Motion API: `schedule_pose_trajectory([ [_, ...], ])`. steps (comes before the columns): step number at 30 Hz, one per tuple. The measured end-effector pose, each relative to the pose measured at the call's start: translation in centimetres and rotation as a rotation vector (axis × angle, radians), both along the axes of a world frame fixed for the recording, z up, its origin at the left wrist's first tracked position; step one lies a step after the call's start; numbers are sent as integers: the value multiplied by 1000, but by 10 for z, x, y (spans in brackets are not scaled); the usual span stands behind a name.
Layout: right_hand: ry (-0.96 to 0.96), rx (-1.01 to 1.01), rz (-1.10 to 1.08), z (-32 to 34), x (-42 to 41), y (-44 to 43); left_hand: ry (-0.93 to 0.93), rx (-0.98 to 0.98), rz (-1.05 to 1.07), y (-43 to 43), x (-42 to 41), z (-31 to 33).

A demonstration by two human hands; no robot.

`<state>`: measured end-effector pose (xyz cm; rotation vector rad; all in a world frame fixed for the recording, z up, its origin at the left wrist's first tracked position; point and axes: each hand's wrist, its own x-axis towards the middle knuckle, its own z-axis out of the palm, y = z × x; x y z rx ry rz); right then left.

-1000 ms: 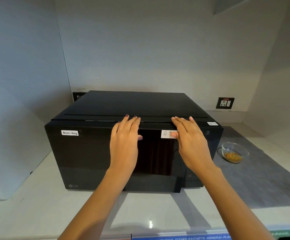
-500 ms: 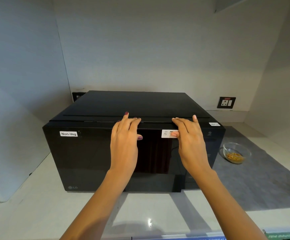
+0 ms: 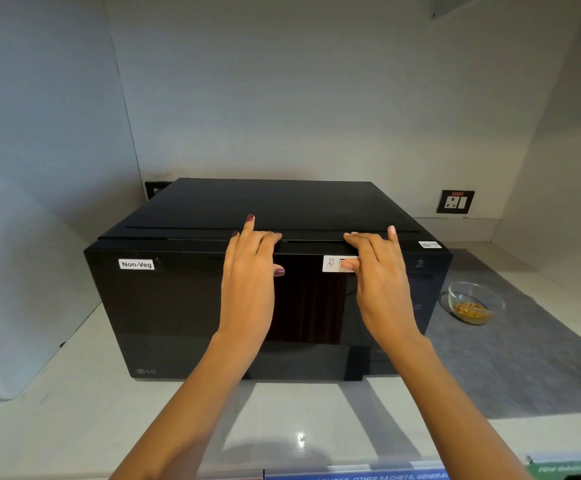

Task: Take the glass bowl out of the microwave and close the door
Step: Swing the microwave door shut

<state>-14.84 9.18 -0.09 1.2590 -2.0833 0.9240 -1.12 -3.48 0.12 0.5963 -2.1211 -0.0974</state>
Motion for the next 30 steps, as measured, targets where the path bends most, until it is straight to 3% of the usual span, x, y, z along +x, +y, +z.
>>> schedule_pose_trajectory([
  [21,-59,-73,-9,-6,-7,-9,67,-22,-6,4,1,-2],
  [25,11,-106,-22,-11,4,-6,-18,-52,11,3,2,-11],
  [30,24,-196,-78,-12,22,-9,59,-34,-12,14,6,-13],
])
